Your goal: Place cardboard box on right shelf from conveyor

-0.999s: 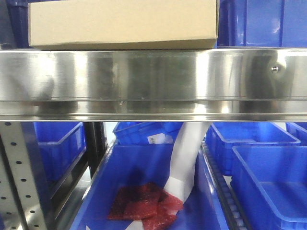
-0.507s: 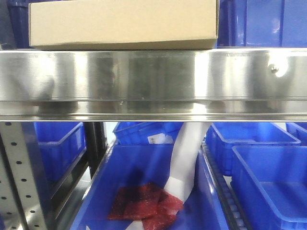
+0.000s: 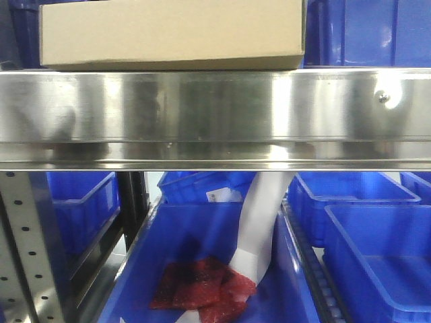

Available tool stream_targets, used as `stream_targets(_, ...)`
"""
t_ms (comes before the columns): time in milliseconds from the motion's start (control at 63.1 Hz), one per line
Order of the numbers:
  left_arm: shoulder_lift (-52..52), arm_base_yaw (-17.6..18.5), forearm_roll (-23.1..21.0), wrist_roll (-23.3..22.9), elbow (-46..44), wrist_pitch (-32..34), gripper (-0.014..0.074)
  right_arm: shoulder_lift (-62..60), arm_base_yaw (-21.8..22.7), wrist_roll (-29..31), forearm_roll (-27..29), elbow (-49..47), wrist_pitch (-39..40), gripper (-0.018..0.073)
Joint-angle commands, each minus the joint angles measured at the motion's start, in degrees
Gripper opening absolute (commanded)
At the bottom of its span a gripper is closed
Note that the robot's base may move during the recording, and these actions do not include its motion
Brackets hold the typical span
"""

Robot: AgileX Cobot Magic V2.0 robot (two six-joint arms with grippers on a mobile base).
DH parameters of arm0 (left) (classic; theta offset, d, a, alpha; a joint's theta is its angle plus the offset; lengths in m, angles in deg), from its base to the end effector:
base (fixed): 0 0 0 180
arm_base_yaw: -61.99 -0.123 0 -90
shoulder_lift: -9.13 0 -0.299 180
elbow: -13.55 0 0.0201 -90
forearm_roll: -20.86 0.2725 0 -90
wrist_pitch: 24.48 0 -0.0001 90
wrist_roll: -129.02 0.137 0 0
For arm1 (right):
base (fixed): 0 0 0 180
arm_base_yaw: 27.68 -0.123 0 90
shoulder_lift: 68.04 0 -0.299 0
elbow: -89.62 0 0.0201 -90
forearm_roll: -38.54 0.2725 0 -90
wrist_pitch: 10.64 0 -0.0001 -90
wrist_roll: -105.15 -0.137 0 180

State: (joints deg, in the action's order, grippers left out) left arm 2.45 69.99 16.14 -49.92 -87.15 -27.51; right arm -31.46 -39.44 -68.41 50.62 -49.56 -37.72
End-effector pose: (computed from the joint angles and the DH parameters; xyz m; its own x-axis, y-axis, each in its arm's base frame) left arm 0.1093 -0.0160 0.1992 0.0081 -0.0655 -0.9978 0.1443 0.9875 -0.0636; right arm 0.1479 0.0441 0.3472 -0.2578 0.0234 -0.9659 -0.2746 0.9567 0.0965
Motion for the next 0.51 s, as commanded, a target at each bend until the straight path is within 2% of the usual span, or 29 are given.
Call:
stream_targets(0, 0.64, -0.06, -0.5, -0.4, -0.16, 5.28, -0.0119, -2.21, 1.36, -0.01, -1.94, 1.1, 9.86, 0.0073)
stream_targets(349, 0.64, -0.06, -0.5, -0.4, -0.16, 5.28, -0.0119, -21.8, 16.35, -0.01, -4.04, 22.4, 21.97, 0.0073)
stream_targets(491, 0.64, -0.06, -0.5, -0.4, -0.16, 5.28, -0.0119, -28.75, 18.29, -0.01, -4.06, 30.01, 24.5, 0.0073)
